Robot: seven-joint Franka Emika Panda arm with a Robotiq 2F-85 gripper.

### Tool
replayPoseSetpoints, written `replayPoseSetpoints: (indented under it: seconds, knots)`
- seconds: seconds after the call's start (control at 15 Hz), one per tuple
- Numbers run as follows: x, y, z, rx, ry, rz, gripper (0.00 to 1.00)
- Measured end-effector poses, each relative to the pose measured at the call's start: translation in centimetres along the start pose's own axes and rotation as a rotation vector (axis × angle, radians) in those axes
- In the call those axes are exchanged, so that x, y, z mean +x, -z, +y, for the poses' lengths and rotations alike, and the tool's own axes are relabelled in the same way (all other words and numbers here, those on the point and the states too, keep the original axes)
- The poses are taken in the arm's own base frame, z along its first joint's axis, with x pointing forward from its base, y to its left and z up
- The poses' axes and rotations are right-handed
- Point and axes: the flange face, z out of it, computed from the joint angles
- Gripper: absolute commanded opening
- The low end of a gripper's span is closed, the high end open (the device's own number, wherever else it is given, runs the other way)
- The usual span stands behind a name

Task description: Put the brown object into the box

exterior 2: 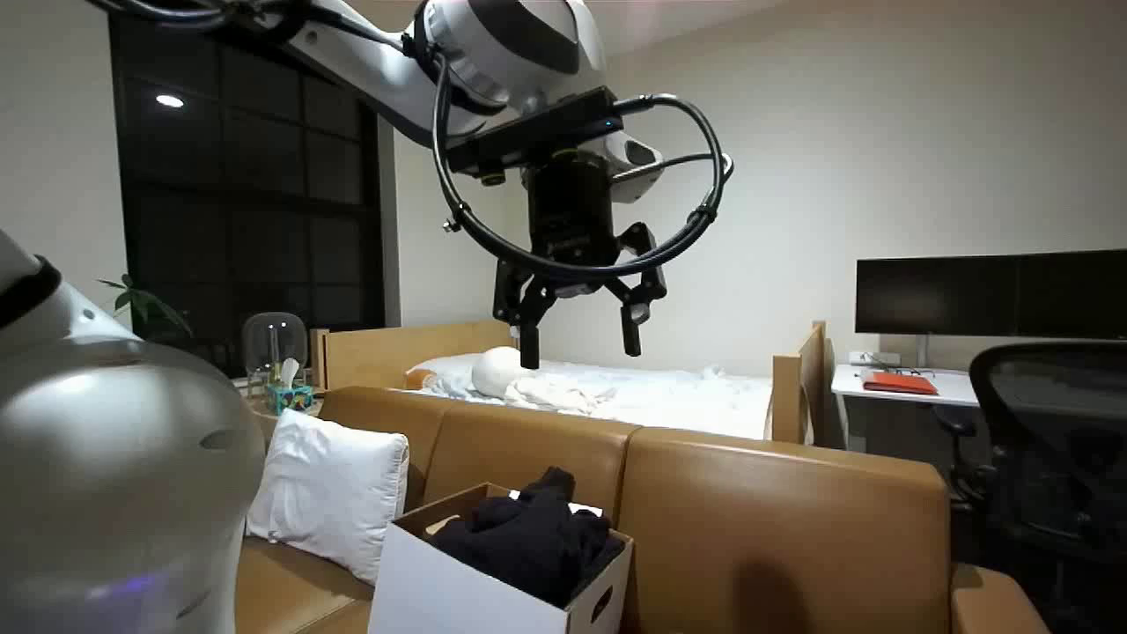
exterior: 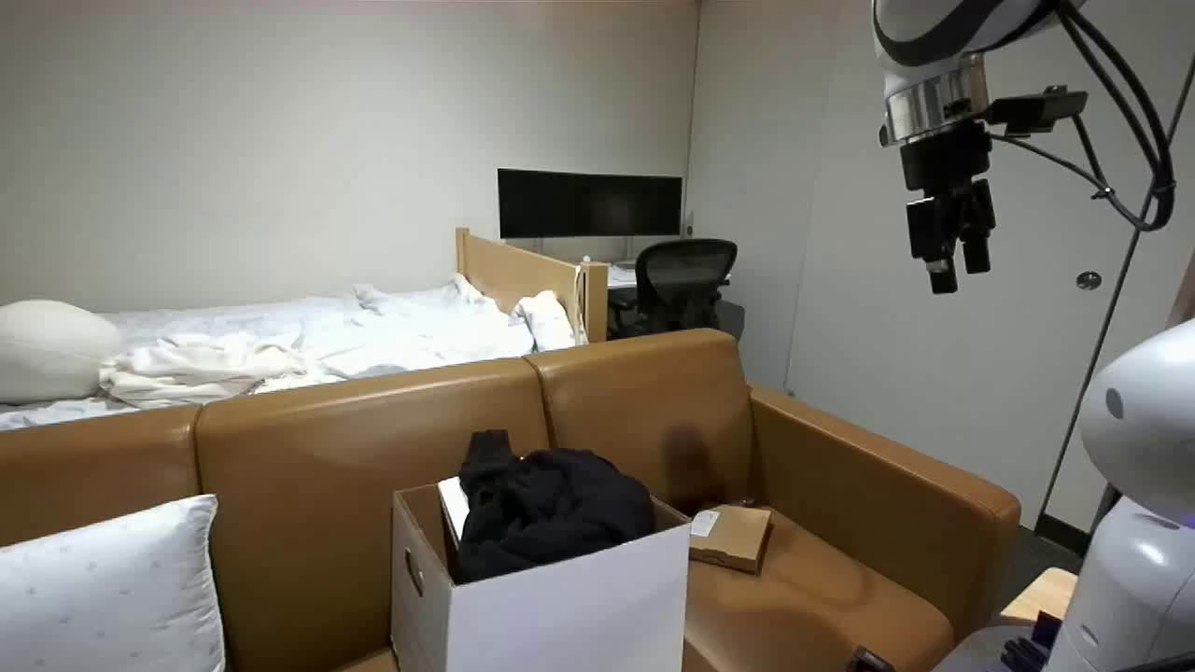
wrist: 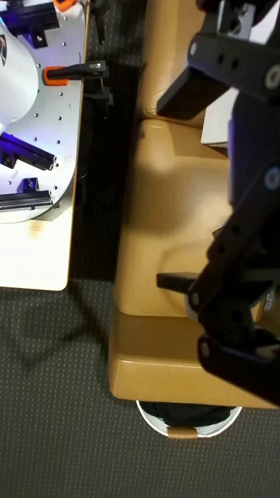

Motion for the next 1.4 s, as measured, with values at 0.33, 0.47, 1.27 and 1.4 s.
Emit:
replayPoseSetpoints:
  seconds: [0.33,0.47,1.27,1.4]
  knots:
    - [0.0,0.0,0.0,0.0,0.0,0.0,1.0]
    - [0.0,0.0,0.0,0.0,0.0,0.0,1.0]
    - [7.5,-3.6,3.7,0.159,-0.179,0.139,1.0]
    - [10.3,-6.1,6.8,0.186,-0.267,0.223,1.0]
